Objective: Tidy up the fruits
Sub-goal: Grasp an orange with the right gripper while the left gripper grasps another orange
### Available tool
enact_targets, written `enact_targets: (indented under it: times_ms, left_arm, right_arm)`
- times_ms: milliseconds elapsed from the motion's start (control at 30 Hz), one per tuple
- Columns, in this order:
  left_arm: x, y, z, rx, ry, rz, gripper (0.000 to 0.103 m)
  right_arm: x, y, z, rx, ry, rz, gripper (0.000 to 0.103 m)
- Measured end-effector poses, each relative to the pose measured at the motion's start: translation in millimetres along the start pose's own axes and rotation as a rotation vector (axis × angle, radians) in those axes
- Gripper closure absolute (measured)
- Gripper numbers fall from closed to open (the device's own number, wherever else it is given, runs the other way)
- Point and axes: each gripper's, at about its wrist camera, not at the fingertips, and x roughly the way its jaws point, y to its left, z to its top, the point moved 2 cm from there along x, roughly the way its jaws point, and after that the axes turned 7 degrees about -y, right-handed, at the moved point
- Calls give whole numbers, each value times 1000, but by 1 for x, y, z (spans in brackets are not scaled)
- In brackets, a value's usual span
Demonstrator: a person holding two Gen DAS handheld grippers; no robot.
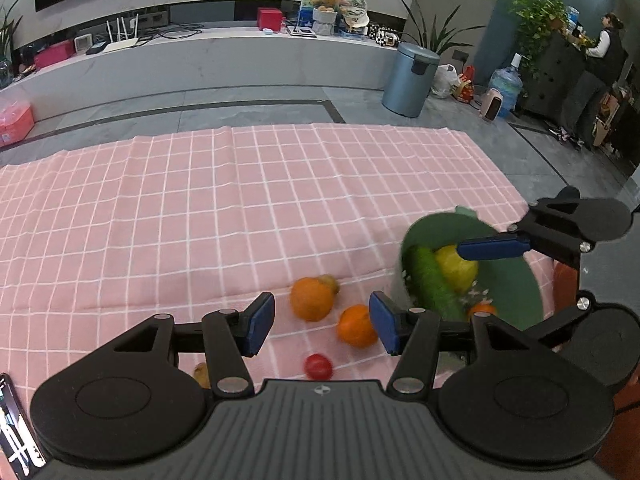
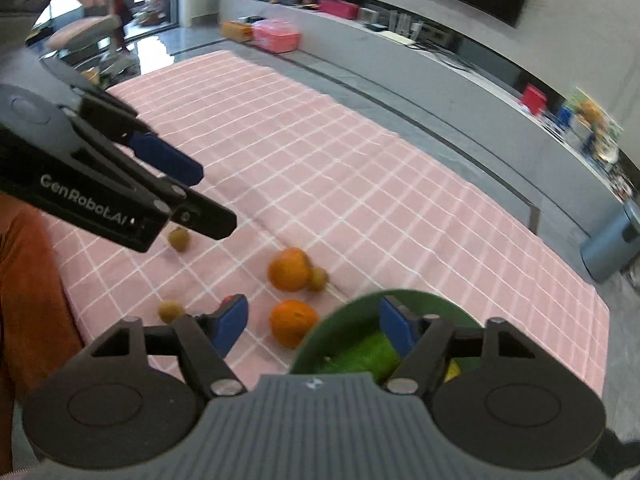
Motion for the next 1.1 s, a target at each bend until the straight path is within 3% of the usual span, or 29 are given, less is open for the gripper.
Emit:
enact_targets:
  times_ms: [67, 400, 733, 1100]
  left_arm:
    - [0, 6, -7, 14, 0, -13, 39]
    - [21, 14, -30, 95, 6, -72, 39]
    - [55, 23, -36, 104, 17, -122, 39]
    - [96, 26, -33, 47, 44, -148, 39]
  right_arm:
    - [9, 9, 0, -48, 9, 16, 45]
    - [56, 34, 2, -256, 116, 100, 56]
    - [113, 27, -4, -355, 322, 154, 57]
    - [146, 22, -11, -403, 418, 225, 56]
